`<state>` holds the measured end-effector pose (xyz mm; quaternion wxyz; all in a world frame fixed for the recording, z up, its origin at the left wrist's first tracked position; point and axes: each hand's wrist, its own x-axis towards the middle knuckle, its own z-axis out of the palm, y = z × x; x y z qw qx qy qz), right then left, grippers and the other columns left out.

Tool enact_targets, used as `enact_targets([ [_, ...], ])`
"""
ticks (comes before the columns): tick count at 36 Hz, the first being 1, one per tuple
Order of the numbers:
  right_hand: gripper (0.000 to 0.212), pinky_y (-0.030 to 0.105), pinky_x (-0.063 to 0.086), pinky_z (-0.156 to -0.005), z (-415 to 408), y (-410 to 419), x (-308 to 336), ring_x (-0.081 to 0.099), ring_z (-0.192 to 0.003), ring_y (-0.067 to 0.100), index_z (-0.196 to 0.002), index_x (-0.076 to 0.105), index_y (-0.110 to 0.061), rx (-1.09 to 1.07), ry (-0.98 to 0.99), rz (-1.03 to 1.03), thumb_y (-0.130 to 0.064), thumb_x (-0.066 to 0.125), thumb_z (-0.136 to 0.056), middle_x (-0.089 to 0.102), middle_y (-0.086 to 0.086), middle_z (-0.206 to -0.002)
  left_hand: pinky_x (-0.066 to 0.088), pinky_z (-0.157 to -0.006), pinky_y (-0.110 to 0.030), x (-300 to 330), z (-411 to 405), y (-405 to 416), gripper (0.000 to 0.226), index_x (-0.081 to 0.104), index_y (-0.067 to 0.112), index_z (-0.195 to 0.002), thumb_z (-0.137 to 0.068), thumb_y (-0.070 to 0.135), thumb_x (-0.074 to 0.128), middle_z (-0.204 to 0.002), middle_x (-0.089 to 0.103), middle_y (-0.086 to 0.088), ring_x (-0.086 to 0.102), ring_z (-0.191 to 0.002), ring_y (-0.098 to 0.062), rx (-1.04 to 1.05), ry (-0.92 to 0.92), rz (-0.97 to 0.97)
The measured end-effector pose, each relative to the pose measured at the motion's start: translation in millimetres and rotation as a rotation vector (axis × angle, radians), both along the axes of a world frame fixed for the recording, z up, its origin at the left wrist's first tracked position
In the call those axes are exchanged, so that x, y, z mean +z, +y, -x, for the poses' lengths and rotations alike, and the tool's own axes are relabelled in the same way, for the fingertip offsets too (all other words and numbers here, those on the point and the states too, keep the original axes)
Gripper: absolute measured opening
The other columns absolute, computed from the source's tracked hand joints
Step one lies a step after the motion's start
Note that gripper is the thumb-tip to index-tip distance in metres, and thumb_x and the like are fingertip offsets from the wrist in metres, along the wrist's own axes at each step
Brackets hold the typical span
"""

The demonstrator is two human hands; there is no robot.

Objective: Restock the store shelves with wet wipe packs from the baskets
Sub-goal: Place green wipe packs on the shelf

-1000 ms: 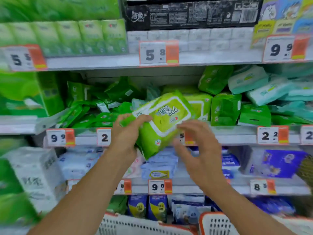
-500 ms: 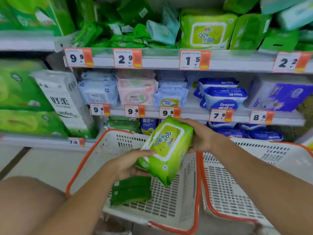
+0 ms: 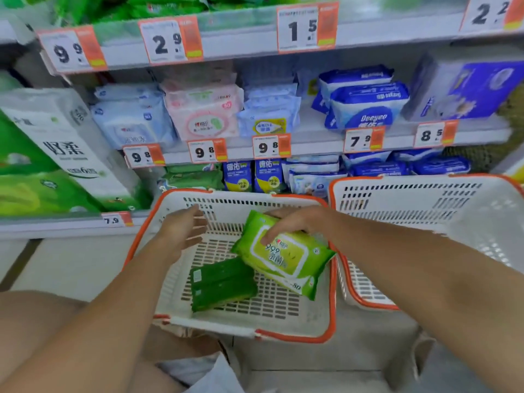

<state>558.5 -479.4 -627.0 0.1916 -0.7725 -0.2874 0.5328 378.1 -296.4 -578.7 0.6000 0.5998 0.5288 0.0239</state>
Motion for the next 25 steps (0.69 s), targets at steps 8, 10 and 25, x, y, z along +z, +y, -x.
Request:
enact_targets([
  [8, 0.037, 0.03, 0.049, -0.099, -50.9, 11.2, 72.3, 0.06, -0.115, 0.018, -0.126, 0.065, -0.014, -0.303, -0.848, -0.826, -0.014, 0.065, -0.089, 0.063, 0.002, -0.125, 0.05, -0.065, -0.015, 109.4, -90.1, -19.8, 0.017, 0.069, 0.023, -0.086, -0.089, 0.006, 0.068, -0.079, 0.072, 0.003, 0.069, -0.079, -0.017, -0.383, -0.453, -0.649],
  [10, 0.026, 0.021, 0.049, -0.09, -74.1, 0.1, 155.9, 0.061, -0.1, 0.009, -0.114, 0.066, -0.02, -0.437, -1.062, -1.141, -0.015, 0.067, -0.088, 0.062, -0.007, -0.111, 0.048, -0.065, -0.016, 169.7, -128.1, -26.4, 0.014, 0.067, 0.027, -0.09, -0.089, 0.012, 0.069, -0.08, 0.071, 0.01, 0.067, -0.075, -0.003, -0.4, -0.633, -0.784],
  [25, 0.083, 0.035, 0.044, -0.104, -248.4, 7.9, 390.5, 0.053, -0.128, 0.03, -0.137, 0.052, -0.003, -1.029, -0.96, -0.718, -0.062, 0.069, -0.081, 0.053, 0.017, -0.14, 0.035, -0.112, -0.046, 284.4, -361.6, -24.8, 0.082, 0.027, 0.016, -0.151, -0.088, 0.061, 0.056, -0.153, 0.035, -0.012, 0.035, -0.138, -0.035, -0.812, 0.023, -1.457],
])
